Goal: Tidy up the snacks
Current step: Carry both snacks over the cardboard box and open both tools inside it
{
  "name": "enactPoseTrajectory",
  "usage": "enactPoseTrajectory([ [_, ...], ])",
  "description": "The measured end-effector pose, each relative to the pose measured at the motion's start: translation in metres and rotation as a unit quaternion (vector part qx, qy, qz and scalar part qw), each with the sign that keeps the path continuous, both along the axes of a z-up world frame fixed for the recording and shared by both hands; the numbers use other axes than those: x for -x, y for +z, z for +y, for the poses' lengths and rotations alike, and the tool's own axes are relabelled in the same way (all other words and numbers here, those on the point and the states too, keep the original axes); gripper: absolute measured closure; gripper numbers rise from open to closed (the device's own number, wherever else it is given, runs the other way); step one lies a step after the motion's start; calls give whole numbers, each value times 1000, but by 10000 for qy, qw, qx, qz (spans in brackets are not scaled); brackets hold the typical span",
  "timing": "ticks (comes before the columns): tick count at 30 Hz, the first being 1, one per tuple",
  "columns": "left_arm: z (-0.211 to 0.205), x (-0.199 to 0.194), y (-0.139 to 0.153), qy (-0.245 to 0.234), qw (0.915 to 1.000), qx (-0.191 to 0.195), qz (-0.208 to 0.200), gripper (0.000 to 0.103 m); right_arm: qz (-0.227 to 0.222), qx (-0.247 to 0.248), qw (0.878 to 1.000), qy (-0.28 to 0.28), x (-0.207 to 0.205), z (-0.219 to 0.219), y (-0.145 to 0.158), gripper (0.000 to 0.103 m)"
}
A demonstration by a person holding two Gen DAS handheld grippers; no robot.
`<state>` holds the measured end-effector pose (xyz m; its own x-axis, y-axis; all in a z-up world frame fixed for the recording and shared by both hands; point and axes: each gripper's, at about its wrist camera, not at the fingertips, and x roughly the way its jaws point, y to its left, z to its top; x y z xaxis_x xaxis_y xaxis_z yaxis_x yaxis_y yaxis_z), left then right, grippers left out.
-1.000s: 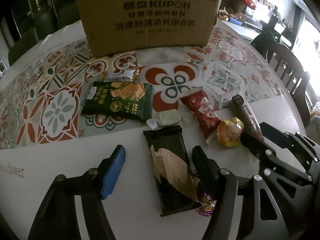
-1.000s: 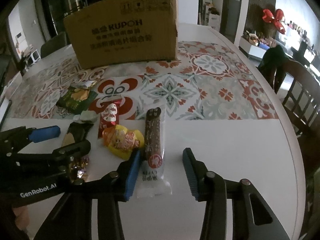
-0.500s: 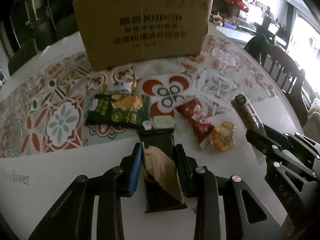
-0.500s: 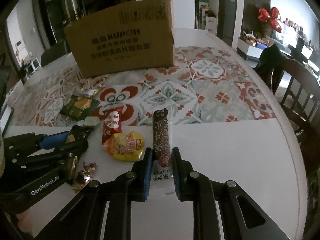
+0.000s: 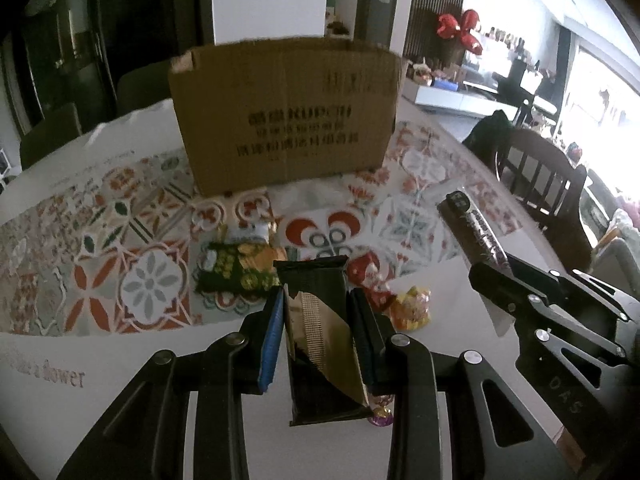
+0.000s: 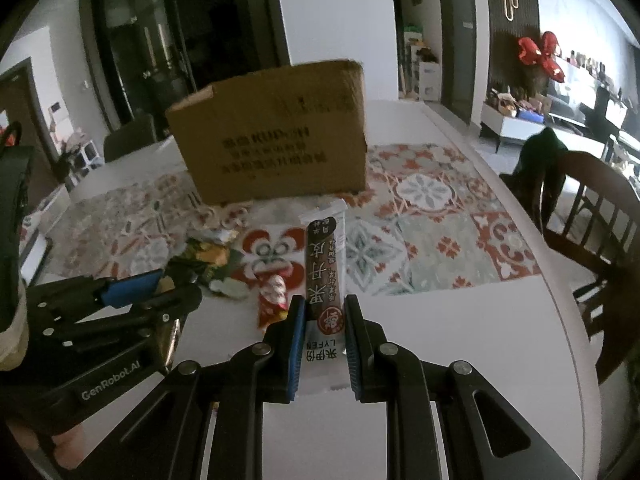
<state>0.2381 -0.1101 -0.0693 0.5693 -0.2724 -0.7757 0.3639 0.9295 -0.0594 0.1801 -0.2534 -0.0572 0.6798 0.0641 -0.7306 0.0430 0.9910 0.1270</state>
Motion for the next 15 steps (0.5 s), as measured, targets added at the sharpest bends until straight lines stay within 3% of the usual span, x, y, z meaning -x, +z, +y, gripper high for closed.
enactPoseTrajectory([
  [15, 13, -20, 52, -1, 9981, 143, -597, 71, -555, -134, 9983, 148, -23, 7, 46, 83],
])
